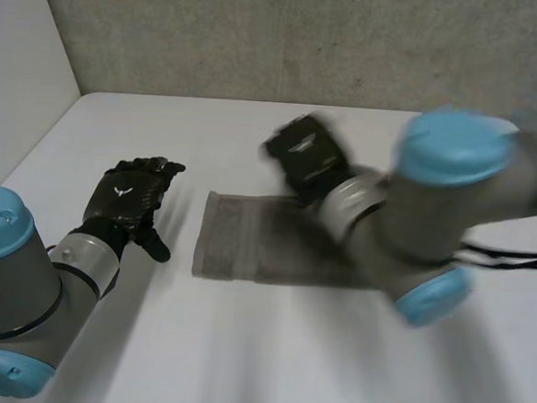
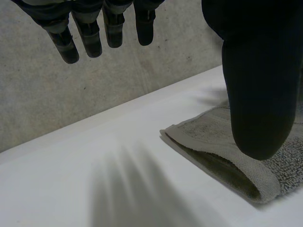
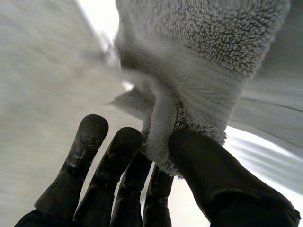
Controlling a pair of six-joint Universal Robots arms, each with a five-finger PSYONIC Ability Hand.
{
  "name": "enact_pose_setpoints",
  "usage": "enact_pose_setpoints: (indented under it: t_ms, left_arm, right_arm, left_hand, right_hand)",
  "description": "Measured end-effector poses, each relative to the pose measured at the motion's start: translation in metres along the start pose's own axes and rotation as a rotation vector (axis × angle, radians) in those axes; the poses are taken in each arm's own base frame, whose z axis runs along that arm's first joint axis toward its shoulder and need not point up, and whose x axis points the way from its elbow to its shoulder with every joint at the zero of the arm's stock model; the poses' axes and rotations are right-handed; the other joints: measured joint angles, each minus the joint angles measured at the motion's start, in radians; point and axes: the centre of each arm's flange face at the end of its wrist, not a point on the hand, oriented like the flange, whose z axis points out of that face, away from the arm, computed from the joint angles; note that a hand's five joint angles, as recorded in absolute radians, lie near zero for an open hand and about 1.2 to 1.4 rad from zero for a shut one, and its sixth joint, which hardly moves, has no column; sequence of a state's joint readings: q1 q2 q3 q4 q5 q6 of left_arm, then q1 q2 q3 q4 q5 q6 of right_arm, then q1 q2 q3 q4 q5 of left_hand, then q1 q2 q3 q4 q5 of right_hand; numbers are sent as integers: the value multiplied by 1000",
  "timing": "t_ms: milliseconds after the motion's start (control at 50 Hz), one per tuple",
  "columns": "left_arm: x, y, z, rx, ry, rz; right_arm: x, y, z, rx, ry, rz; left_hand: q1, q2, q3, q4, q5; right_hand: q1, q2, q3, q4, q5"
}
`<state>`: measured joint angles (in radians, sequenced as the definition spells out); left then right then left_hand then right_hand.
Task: Fold the laundry
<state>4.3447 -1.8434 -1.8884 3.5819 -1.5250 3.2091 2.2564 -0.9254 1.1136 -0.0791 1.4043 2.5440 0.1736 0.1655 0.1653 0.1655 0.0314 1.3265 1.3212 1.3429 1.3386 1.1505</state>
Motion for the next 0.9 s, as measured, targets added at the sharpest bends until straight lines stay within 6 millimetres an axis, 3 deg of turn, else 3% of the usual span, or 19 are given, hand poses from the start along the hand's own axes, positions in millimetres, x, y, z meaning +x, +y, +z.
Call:
enact_pose_setpoints:
  t_ms: [60,100,180,200,240,280,300,380,460,540,700,780,860,900]
  left_arm:
    - [0,0,0,0,0,0]
    - [0,0,0,0,-1,0]
    - [-1,0,0,1,-4,-1]
    - [-1,0,1,1,-5,-1]
    - [-2,0,1,1,-7,-2]
    - [-2,0,1,2,-8,-2]
    - [-2,0,1,2,-8,-2]
    - [-2,-1,1,4,-7,-2]
    - [-1,-1,1,13,-5,-1]
    - [2,-3,2,26,4,2]
    - [10,-5,2,42,27,5]
    - [13,-3,1,37,38,7]
    - [14,-1,0,32,42,7]
    - [15,-1,0,30,42,7]
  right_arm:
    - [-45,7,5,-22,-98,-19]
    - [-64,13,7,-39,-138,-28]
    - [-81,22,6,-66,-180,-32]
    - [-82,23,5,-71,-184,-28]
    - [-81,22,4,-73,-182,-18]
    - [-72,15,0,-65,-165,16]
    - [-69,13,-1,-62,-159,28]
    - [-37,1,-13,-51,-98,140]
    - [-6,3,-27,-74,-33,236]
    - [22,30,-47,-162,35,308]
    - [46,97,-75,-332,90,366]
    - [55,130,-83,-366,104,368]
    - [61,145,-84,-369,110,363]
    - [63,149,-83,-366,114,360]
  left_hand:
    - [0,0,0,0,0]
    - [0,0,0,0,0]
    - [0,0,0,0,0]
    - [0,0,0,0,0]
    - [0,0,0,0,0]
    - [0,0,0,0,0]
    - [0,0,0,0,0]
    - [0,0,0,0,0]
    - [0,0,0,0,0]
    - [0,0,0,0,0]
    - [0,0,0,0,0]
    - [0,0,0,0,0]
    - [0,0,0,0,0]
    - [0,0,0,0,0]
  right_hand:
    - [-2,-2,-2,-1,-1]
    - [-65,-57,-79,-67,-59]
    - [-362,-358,-376,-352,-348]
    - [-560,-553,-571,-548,-552]
    - [-743,-737,-755,-749,-759]
    - [-1013,-1014,-1031,-1025,-1048]
    - [-1043,-1046,-1063,-1058,-1080]
    - [-1091,-1074,-1099,-1082,-1089]
    - [-1091,-1074,-1099,-1082,-1089]
    - [-1091,-1074,-1099,-1082,-1089]
    - [-1023,-1025,-1048,-1043,-1023]
    - [-608,-595,-623,-634,-608]
    - [-94,-75,-115,-121,-99]
    - [8,18,-18,-12,14]
